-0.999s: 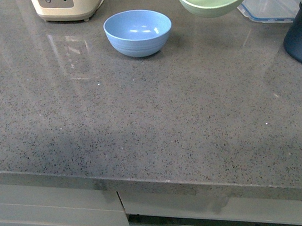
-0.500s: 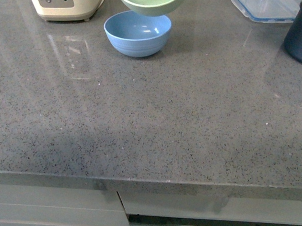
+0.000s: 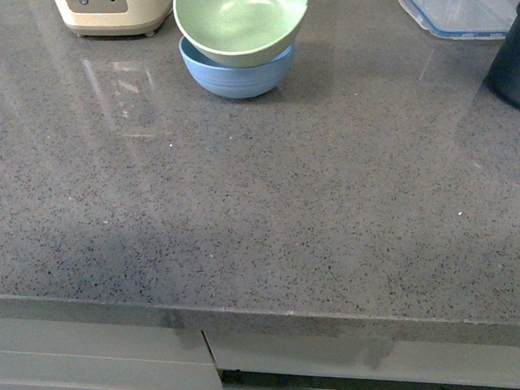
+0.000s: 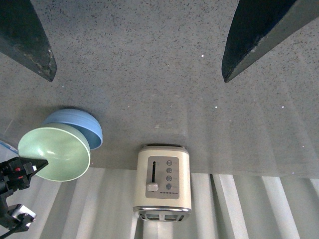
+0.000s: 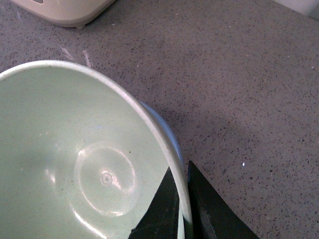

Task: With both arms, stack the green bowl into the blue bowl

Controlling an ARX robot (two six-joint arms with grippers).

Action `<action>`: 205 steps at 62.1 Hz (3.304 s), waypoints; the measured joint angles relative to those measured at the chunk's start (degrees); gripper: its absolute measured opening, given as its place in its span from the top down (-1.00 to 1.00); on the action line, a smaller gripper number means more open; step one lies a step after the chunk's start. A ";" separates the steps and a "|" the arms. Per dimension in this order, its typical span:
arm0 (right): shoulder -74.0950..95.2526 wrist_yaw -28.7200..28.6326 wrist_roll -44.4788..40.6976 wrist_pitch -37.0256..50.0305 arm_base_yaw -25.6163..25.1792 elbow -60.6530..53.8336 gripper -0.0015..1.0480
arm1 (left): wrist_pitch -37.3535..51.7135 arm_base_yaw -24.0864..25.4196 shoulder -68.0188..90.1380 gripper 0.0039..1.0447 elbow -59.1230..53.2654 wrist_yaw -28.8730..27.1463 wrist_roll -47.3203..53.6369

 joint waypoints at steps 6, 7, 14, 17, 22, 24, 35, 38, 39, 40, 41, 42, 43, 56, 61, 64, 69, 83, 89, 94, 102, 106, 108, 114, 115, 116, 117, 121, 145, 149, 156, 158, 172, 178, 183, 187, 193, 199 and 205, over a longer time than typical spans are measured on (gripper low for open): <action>0.35 0.04 -0.07 0.35 0.22 0.70 0.96 | 0.00 0.00 0.00 -0.88 0.00 -0.02 0.00; 0.42 0.13 -0.04 0.50 0.24 0.90 0.96 | 0.00 0.00 0.00 -0.88 0.00 0.00 0.00; 0.98 -0.11 0.07 0.44 0.50 2.12 0.96 | 0.00 0.00 0.00 -0.88 0.00 0.00 0.00; 1.11 -0.11 0.02 0.07 0.59 2.45 0.92 | 0.00 0.00 0.00 -0.88 0.00 0.00 0.00; 1.46 -0.28 0.15 -0.61 0.79 2.80 0.68 | 0.00 0.00 0.00 -0.88 0.00 -0.02 0.00; 1.57 -0.28 0.17 -0.76 0.85 2.80 0.58 | 0.00 0.00 -0.02 -0.88 0.00 -0.02 0.00; 1.79 -0.35 0.79 -0.63 1.09 2.80 -0.06 | 0.00 0.00 0.00 -0.88 0.00 0.00 0.00; 1.70 -0.59 1.18 -0.46 1.09 2.64 -0.23 | 0.00 0.00 0.00 -0.88 0.00 0.00 0.00; 1.60 -0.63 1.25 -0.31 1.09 2.49 -0.26 | 0.00 0.00 0.00 -0.88 0.00 0.00 0.00; 1.49 -0.63 1.29 -0.02 1.07 2.19 -0.33 | 0.00 0.00 0.00 -0.88 0.00 0.00 0.00; 1.40 -0.63 1.31 0.11 1.07 2.01 -0.36 | 0.00 0.00 0.00 -0.88 0.00 -0.02 0.00; 1.31 -0.63 1.38 0.17 1.05 1.84 -0.40 | 0.00 0.00 0.00 -0.88 0.00 -0.02 0.00; 1.09 -0.68 1.55 0.17 1.03 1.44 -0.47 | 0.00 0.00 0.00 -0.88 0.00 0.00 0.00; -4.11 -2.64 3.04 2.84 0.02 -6.47 -0.82 | 0.00 0.00 0.00 -0.88 0.00 -0.02 0.00; -11.04 -4.94 4.13 5.51 -1.66 -14.43 -0.81 | 0.00 0.00 0.00 -0.88 0.00 0.00 0.00; -15.76 -6.88 4.76 7.02 -3.04 -19.45 -0.81 | 0.00 0.00 0.00 -0.88 0.00 -0.02 0.00; -23.76 -9.90 5.44 8.04 -6.03 -27.65 -0.81 | 0.00 0.00 0.00 -0.88 0.00 -0.02 0.00; -38.69 -17.07 5.33 8.28 -16.20 -43.93 -0.81 | 0.00 0.00 0.00 -0.88 0.00 0.00 0.00; -42.45 -19.78 4.92 7.87 -20.50 -47.93 -0.81 | 0.00 0.00 0.00 -0.88 0.00 0.00 0.00; -45.88 -22.93 4.28 7.82 -25.14 -51.47 -0.81 | 0.00 0.00 0.00 -0.88 0.00 0.00 0.00; -50.73 -27.26 3.17 7.32 -32.41 -56.06 -0.81 | 0.00 0.00 0.00 -0.88 0.00 -0.02 0.00; -53.48 -29.53 2.69 7.06 -35.80 -58.36 -0.81 | 0.00 0.00 0.00 -0.88 0.00 0.00 0.00; -55.04 -30.58 2.38 7.28 -37.24 -59.65 -0.81 | 0.00 0.00 0.00 -0.88 0.00 0.00 0.00; -60.46 -32.06 1.46 8.59 -40.28 -63.63 -0.81 | 0.00 0.00 0.00 -0.88 0.00 0.00 0.00; -61.37 -32.24 1.46 8.55 -40.59 -64.19 -0.81 | 0.00 0.00 0.00 -0.88 0.00 0.00 0.00; -61.75 -32.28 1.46 8.52 -40.72 -64.39 -0.81 | 0.00 0.00 0.00 -0.88 0.00 0.00 0.00; -62.34 -32.37 1.46 8.50 -40.92 -64.61 -0.81 | 0.00 0.00 0.00 -0.88 0.00 0.00 0.00; -63.17 -32.28 1.46 8.70 -41.07 -64.74 -0.81 | 0.00 0.00 -0.02 -0.88 0.00 0.00 0.00; -74.03 -7.56 6.62 48.00 -32.09 -87.41 0.40 | 0.00 0.00 -0.04 -0.88 0.00 0.00 0.00; -77.15 -6.03 6.62 47.21 -30.27 -90.20 0.74 | 0.00 0.00 -0.04 -0.88 0.00 -0.02 0.00; -82.31 -3.72 6.69 45.24 -28.17 -93.26 0.98 | 0.00 0.00 -0.04 -0.88 0.00 0.00 0.00; -83.60 -3.37 6.69 44.57 -27.69 -93.94 0.98 | 0.00 0.00 -0.04 -0.88 0.00 0.00 0.00; -91.91 2.14 6.69 39.43 -21.59 -96.94 0.98 | 0.00 0.00 -0.04 -0.88 0.00 0.02 0.00; -94.44 2.51 6.71 37.66 -21.55 -97.66 0.98 | 0.00 0.00 -0.04 -0.88 0.00 -0.02 0.00; -96.65 2.51 6.71 36.96 -21.55 -98.95 0.98 | 0.00 0.00 -0.04 -0.88 0.00 0.00 0.00; -97.72 2.51 6.71 37.42 -21.55 -100.26 0.98 | 0.00 0.00 -0.04 -0.88 0.00 0.00 0.00; -99.89 2.51 6.71 35.04 -21.55 -100.28 0.98 | 0.00 0.00 -0.04 -0.88 0.00 0.00 0.00; -103.86 2.51 6.71 31.58 -21.55 -100.28 0.98 | 0.00 0.00 -0.04 -0.88 0.00 0.00 0.00; -106.14 2.51 6.71 29.38 -21.53 -100.28 0.98 | 0.00 0.00 -0.04 -0.88 0.00 0.00 0.00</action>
